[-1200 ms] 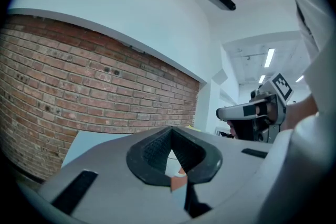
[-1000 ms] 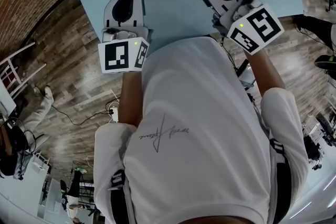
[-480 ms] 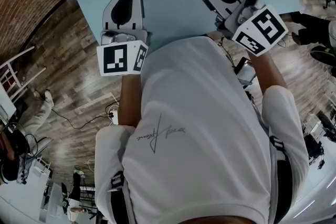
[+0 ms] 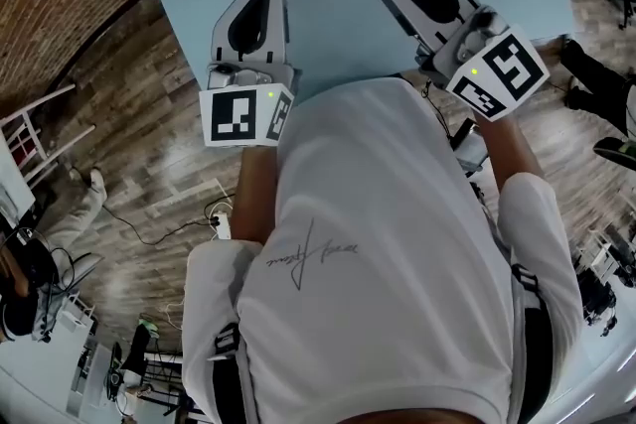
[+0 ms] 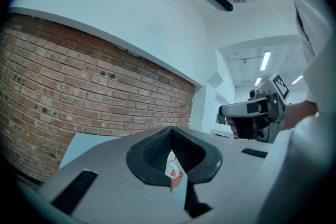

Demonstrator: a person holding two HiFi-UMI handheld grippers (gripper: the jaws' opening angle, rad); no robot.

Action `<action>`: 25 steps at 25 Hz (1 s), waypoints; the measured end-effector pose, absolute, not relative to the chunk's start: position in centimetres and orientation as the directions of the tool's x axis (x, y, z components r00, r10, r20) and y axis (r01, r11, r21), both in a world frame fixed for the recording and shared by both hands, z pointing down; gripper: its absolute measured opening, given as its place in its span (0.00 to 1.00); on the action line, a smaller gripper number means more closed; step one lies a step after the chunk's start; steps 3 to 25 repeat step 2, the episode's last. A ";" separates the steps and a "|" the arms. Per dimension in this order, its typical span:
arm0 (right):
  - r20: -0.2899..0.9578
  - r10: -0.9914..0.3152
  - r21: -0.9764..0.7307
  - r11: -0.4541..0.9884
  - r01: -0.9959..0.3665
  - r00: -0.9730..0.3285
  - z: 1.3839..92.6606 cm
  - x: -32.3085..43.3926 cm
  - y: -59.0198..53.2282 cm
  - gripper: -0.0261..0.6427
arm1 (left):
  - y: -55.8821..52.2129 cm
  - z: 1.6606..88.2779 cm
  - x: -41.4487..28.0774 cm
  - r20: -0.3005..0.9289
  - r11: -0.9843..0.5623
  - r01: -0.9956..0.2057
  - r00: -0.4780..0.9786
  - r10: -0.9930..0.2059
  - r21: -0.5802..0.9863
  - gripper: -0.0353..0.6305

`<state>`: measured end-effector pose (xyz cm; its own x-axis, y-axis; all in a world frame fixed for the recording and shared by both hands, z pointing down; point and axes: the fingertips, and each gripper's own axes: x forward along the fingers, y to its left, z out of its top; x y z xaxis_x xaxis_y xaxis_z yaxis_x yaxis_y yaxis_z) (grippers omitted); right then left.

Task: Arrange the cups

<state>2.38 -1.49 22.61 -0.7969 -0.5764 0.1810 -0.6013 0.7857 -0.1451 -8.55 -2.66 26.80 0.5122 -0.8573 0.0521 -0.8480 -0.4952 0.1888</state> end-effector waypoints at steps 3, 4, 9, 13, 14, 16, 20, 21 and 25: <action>0.180 -0.577 -0.143 0.786 -0.602 -0.796 22.7 2.2 -1.2 0.07 | -2.4 26.9 -8.7 0.052 -0.495 -0.848 0.512 -0.858 0.190 0.06; 0.180 -0.577 -0.143 0.786 -0.602 -0.796 22.7 2.2 -1.2 0.07 | -2.4 26.9 -8.7 0.052 -0.495 -0.848 0.512 -0.858 0.190 0.06; 0.180 -0.577 -0.143 0.786 -0.602 -0.796 22.7 2.2 -1.2 0.07 | -2.4 26.9 -8.7 0.052 -0.495 -0.848 0.512 -0.858 0.190 0.06; 0.180 -0.577 -0.143 0.786 -0.602 -0.796 22.7 2.2 -1.2 0.07 | -2.4 26.9 -8.7 0.052 -0.495 -0.848 0.512 -0.858 0.190 0.06; 0.180 -0.577 -0.143 0.786 -0.602 -0.796 22.7 2.2 -1.2 0.07 | -2.4 26.9 -8.7 0.052 -0.495 -0.848 0.512 -0.858 0.190 0.06; 0.180 -0.577 -0.143 0.786 -0.602 -0.796 22.7 2.2 -1.2 0.07 | -2.4 26.9 -8.7 0.052 -0.495 -0.848 0.512 -0.858 0.190 0.06; 0.180 -0.577 -0.143 0.786 -0.602 -0.796 22.7 2.2 -1.2 0.07 | -2.4 26.9 -8.7 0.052 -0.495 -0.848 0.512 -0.858 0.190 0.06; 0.180 -0.577 -0.143 0.786 -0.602 -0.796 22.7 2.2 -1.2 0.07 | -2.4 26.9 -8.7 0.052 -0.495 -0.848 0.512 -0.858 0.190 0.06; 0.180 -0.577 -0.143 0.786 -0.602 -0.796 22.7 2.2 -1.2 0.07 | -2.4 26.9 -8.7 0.052 -0.495 -0.848 0.512 -0.858 0.190 0.06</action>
